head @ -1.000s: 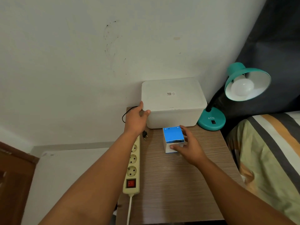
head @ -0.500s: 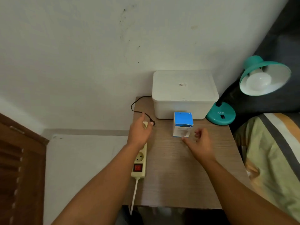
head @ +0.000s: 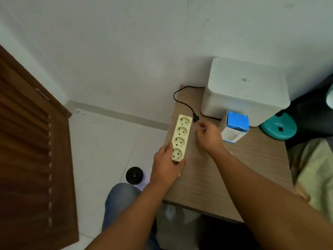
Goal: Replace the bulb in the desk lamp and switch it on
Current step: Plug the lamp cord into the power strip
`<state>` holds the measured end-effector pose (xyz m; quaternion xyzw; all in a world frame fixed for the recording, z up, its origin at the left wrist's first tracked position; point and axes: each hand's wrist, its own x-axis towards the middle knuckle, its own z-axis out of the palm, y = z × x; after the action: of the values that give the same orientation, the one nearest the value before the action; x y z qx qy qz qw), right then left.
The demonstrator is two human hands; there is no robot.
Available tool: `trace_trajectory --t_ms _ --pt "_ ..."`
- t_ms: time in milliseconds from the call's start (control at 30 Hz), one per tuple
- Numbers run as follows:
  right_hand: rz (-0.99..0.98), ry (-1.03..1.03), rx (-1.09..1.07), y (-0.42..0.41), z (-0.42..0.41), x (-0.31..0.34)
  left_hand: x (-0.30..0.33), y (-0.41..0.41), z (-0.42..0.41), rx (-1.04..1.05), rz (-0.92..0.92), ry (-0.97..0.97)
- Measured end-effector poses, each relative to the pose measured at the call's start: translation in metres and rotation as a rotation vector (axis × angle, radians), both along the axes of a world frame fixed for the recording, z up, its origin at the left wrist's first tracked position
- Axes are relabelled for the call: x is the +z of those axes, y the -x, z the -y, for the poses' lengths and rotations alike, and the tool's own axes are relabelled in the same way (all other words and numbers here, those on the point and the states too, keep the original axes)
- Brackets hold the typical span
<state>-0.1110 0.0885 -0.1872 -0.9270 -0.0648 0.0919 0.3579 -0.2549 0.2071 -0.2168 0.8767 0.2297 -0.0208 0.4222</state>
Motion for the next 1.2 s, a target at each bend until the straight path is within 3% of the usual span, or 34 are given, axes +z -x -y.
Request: trace_trajectory --t_ms 200,400,633,800,933,1100,1200 --pt "0.015 0.200 0.015 -0.034 -0.025 -0.003 0.001 0.004 0.003 0.043 0.018 0.006" --pt "-0.040 0.260 0.020 -0.047 -0.031 -0.010 0.001 0.004 0.001 0.039 0.021 -0.014" --pt "-0.267 0.037 -0.110 -0.049 -0.037 0.003 0.001 0.003 -0.001 0.036 0.009 -0.007" --pt "-0.302 -0.128 -0.172 -0.043 -0.038 0.015 0.002 0.003 -0.001 0.038 -0.012 0.016" --pt "-0.441 -0.289 -0.062 -0.040 -0.036 0.033 0.005 0.003 -0.001 0.038 -0.025 0.034" --pt "-0.536 -0.297 0.152 -0.034 -0.029 0.047 0.007 0.003 -0.001 0.043 -0.034 0.046" --pt "-0.493 -0.271 0.241 -0.032 -0.027 0.041 0.007 0.003 -0.001 0.049 -0.024 0.046"
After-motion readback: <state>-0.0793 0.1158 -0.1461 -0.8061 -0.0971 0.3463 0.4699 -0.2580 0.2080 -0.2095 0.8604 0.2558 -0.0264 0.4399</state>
